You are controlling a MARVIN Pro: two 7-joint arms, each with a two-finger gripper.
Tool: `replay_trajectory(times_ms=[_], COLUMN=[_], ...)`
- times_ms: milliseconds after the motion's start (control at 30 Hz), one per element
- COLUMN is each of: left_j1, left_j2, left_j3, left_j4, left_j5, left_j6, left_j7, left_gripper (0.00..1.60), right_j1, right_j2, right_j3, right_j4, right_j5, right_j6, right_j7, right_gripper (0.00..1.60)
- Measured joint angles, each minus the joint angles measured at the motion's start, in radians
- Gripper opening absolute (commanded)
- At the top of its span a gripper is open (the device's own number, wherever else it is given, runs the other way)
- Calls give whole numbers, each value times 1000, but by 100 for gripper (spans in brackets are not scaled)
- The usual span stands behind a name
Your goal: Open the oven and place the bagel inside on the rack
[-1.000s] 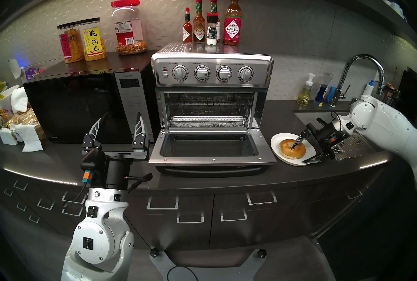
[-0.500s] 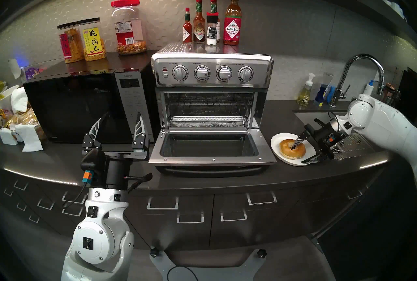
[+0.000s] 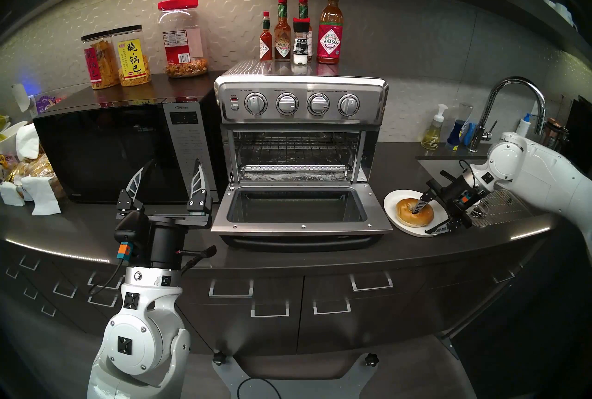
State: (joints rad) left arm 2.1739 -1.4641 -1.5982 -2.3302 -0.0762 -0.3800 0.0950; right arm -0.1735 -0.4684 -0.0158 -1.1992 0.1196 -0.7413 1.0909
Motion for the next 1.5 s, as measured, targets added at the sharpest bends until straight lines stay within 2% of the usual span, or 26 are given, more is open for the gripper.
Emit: replay_trajectory(times_ms=[67, 100, 233, 467, 667, 867, 1500], left_j1=[0, 0, 0, 0, 0, 0, 0], left_j2=[0, 0, 0, 0, 0, 0, 0], left_j3=[0, 0, 0, 0, 0, 0, 0], left_j4=[0, 0, 0, 0, 0, 0, 0], left_j5=[0, 0, 0, 0, 0, 0, 0], left_j6=[0, 0, 0, 0, 0, 0, 0], left_j7=[0, 0, 0, 0, 0, 0, 0], left_gripper=[160, 160, 160, 160, 160, 160, 160], right_j1=[2, 4, 9, 17, 21, 26, 80], right_j2=[-2, -3, -6, -7, -1, 21, 141], right_j3=[-4, -5, -13, -24, -30, -32, -23], right_j4=[1, 2, -3, -14, -23, -42, -169], right_j5=[1, 1, 5, 11, 13, 19, 42], right_j6=[1, 1, 4, 8, 3, -12, -47], right_j7=[1, 2, 3, 7, 5, -7, -44], right_gripper=[95, 79, 72, 70, 61, 60, 58])
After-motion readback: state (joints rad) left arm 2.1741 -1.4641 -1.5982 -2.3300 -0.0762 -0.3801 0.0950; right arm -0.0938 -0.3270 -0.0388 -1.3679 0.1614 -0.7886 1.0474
